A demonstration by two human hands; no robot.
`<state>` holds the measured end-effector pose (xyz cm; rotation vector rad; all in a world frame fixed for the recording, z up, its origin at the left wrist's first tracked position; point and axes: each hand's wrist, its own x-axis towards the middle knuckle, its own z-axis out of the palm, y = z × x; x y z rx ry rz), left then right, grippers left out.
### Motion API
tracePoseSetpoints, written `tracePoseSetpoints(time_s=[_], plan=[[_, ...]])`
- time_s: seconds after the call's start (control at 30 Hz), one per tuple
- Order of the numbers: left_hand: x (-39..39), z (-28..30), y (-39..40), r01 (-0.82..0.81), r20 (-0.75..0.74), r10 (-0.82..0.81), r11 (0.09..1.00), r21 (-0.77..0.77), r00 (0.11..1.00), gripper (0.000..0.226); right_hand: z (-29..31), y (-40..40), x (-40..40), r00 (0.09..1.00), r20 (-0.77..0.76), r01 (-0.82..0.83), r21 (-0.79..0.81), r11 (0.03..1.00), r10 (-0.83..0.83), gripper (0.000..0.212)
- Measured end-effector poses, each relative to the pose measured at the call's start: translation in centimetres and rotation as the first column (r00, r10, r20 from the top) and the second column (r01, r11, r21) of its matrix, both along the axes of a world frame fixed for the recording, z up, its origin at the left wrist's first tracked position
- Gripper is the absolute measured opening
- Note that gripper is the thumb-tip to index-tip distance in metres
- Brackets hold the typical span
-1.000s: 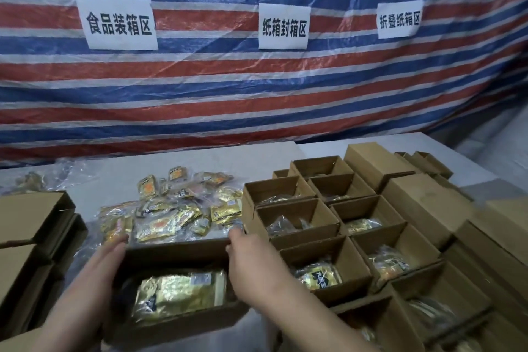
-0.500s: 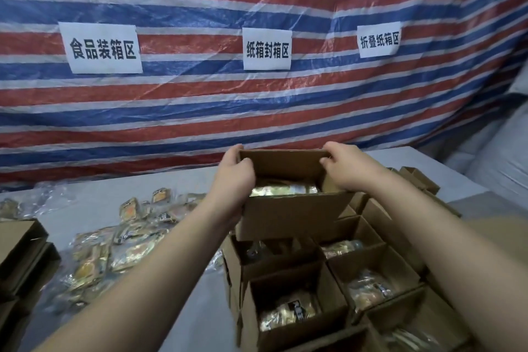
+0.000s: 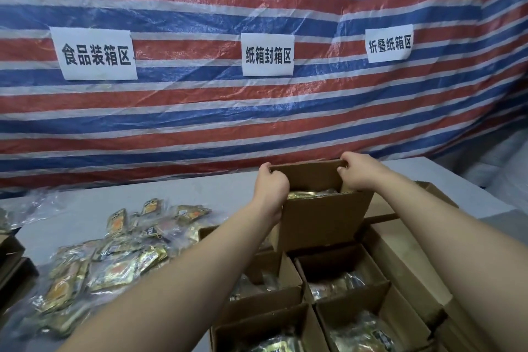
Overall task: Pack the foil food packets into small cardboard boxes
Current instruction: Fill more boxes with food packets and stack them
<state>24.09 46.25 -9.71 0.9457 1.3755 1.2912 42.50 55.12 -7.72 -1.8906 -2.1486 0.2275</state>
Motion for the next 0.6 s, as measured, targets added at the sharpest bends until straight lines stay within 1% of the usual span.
tracePoseSetpoints(time_s=[0.1,0.3,0.33,0.4,0.47,0.6], plan=[[0.7,-0.9,1.3,0.006,0.036,-0.005,0.999,-0.035,0.999,0.048,-1.1,1.9,0.6,1.0,-0.001,0.004,-0.044,0.999,-0.004,0.011],[2.3,-0.9,2.5,0.042,0.07,-0.037,0.996,-0.074,0.997,0.049,-2.7,3.5,1.7,0.999,0.0,0.05,-0.064,0.997,-0.05,0.031],[2.5,-0.9,2.6,0.041,0.073,-0.035,0.996,-0.075,0.997,0.047,-2.9,3.6,1.9,0.998,-0.007,0.055,-0.062,0.997,-0.055,0.031],[2.7,-0.8,2.8,0.023,0.075,-0.018,0.997,-0.069,0.997,0.043,-3.0,3.9,2.1,0.998,-0.013,0.055,-0.053,0.997,-0.056,0.024],[2.8,-0.7,2.9,0.019,0.068,-0.014,0.997,-0.076,0.998,0.038,-2.8,4.0,2.2,0.998,-0.009,0.059,-0.062,0.996,-0.06,0.024],[2.9,-0.7,2.6,0.061,0.039,-0.057,0.99,-0.125,0.998,0.038,-2.8,3.4,2.1,0.998,0.015,0.069,-0.109,0.992,-0.068,0.043]])
